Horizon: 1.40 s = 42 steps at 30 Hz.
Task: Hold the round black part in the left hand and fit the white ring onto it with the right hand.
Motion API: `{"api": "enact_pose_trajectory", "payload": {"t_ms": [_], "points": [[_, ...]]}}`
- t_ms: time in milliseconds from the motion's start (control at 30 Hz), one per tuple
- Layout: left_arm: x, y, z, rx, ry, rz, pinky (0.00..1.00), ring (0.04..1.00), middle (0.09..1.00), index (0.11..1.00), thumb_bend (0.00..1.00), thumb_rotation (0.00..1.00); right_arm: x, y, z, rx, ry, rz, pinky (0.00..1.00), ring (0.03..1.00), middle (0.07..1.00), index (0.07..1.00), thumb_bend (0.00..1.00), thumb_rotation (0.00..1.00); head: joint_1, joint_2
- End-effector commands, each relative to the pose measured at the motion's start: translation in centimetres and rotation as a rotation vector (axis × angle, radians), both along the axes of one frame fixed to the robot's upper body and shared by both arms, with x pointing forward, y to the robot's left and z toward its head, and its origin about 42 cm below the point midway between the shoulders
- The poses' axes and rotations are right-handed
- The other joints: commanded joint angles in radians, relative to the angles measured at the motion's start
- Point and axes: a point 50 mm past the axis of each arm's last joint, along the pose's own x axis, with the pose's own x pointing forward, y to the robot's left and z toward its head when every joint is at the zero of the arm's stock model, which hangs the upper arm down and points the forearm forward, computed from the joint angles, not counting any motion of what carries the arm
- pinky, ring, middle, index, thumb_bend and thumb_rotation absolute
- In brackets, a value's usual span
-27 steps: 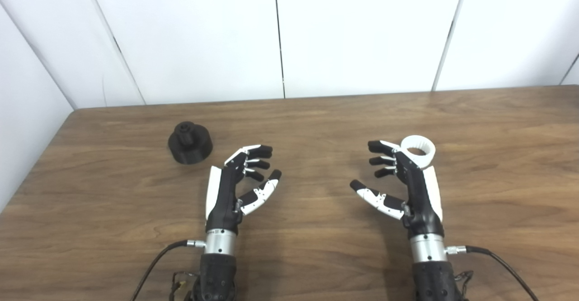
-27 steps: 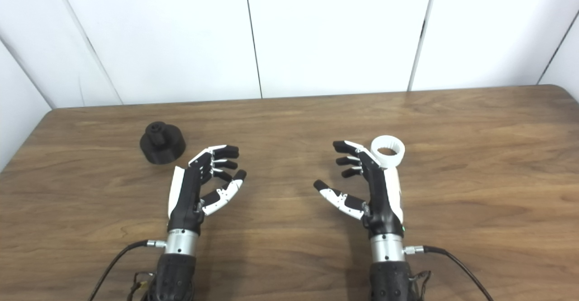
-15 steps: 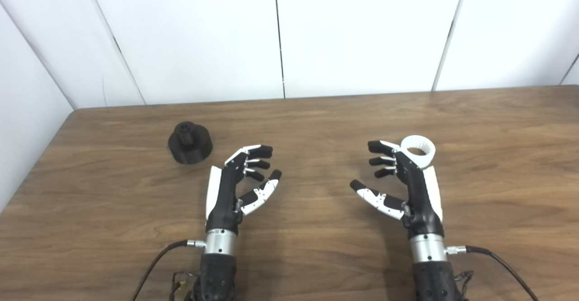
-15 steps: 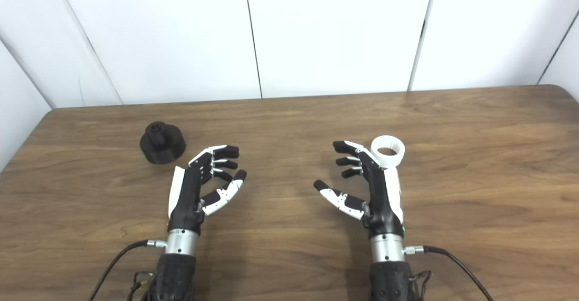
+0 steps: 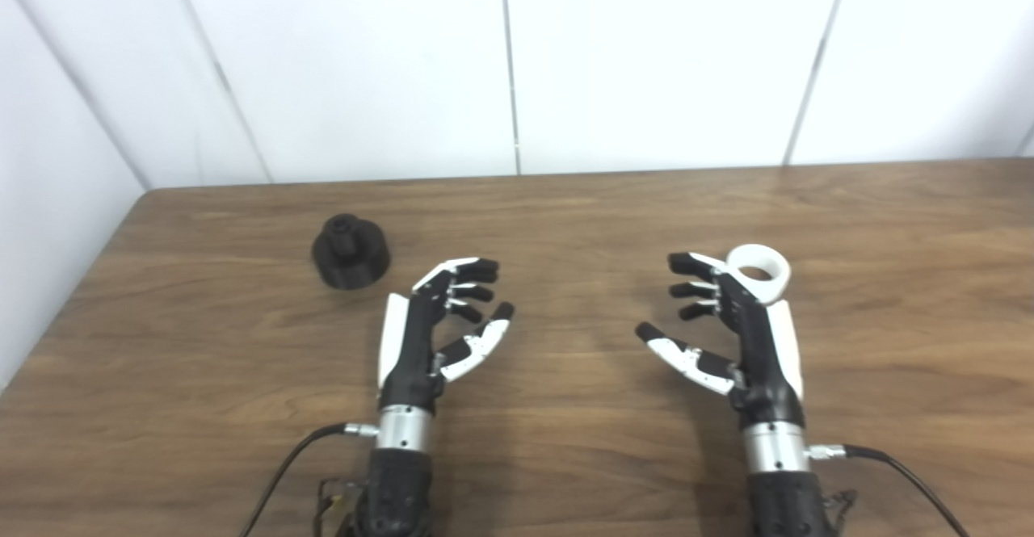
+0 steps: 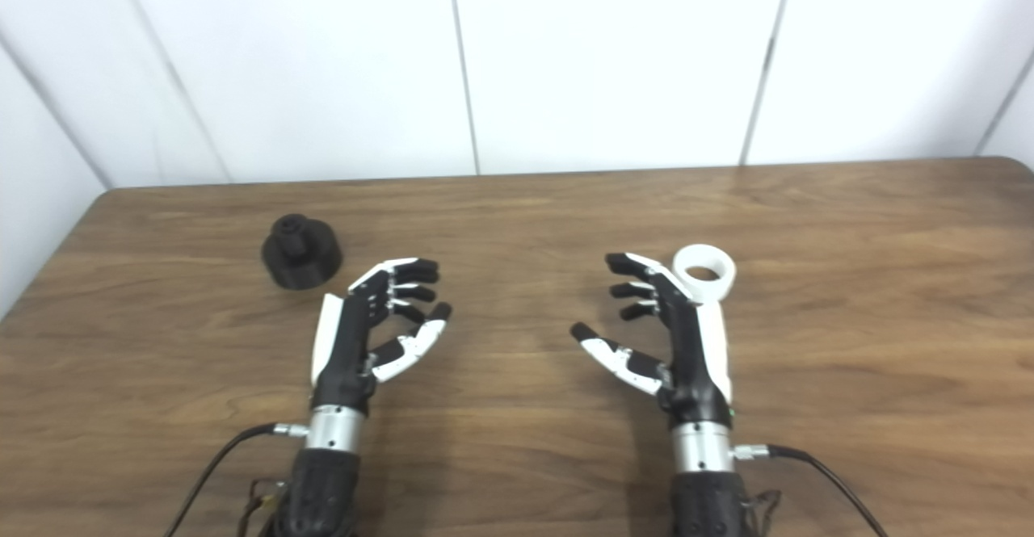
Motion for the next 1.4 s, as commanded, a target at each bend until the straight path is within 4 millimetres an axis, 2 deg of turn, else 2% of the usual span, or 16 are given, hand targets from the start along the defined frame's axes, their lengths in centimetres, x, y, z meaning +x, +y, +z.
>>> {"api": "enact_pose_trajectory", "payload": {"t_ms": [0,133,333,767,1000,1200,1367], "points": [[0.4,-1.4,0.2,0.006,-0.026,-0.012,0.49,0.608,0.673,0.642,0.46,0.06,0.1,-0.6,0.4,0.003,-0.036,0.002,0.54,0.654,0.736,0.712,0.64,0.04,0.014,-0.002],[0.5,-1.9,0.2,0.013,-0.028,-0.001,0.47,0.602,0.67,0.642,0.47,0.06,0.2,-1.3,0.1,-0.018,-0.034,-0.006,0.55,0.655,0.734,0.713,0.65,0.06,0.041,-0.005],[0.5,-2.1,0.1,0.021,-0.024,0.001,0.47,0.6,0.675,0.646,0.47,0.05,0.3,-1.7,-0.2,-0.024,-0.032,-0.004,0.56,0.658,0.735,0.716,0.65,0.08,0.039,-0.004],[0.6,-1.5,0.2,0.014,-0.043,0.01,0.49,0.617,0.686,0.651,0.48,0.03,0.4,-1.7,-0.3,-0.027,-0.037,-0.004,0.53,0.652,0.732,0.713,0.66,0.1,0.045,-0.002],[0.4,0.1,0.8,0.112,-0.083,0.031,0.55,0.677,0.727,0.674,0.48,0.05,0.3,-1.8,-0.3,-0.031,-0.037,-0.006,0.53,0.649,0.732,0.713,0.65,0.1,0.046,-0.001],[0.6,2.1,2.2,0.215,-0.125,0.089,0.59,0.702,0.739,0.69,0.5,0.16,0.4,-1.8,-0.3,-0.024,-0.035,-0.006,0.53,0.65,0.733,0.713,0.65,0.08,0.053,0.002],[1.2,4.3,3.8,0.268,-0.164,0.146,0.6,0.715,0.744,0.693,0.51,0.21,0.5,-1.8,-0.4,-0.032,-0.038,-0.005,0.53,0.647,0.732,0.713,0.65,0.08,0.057,-0.002]]}}
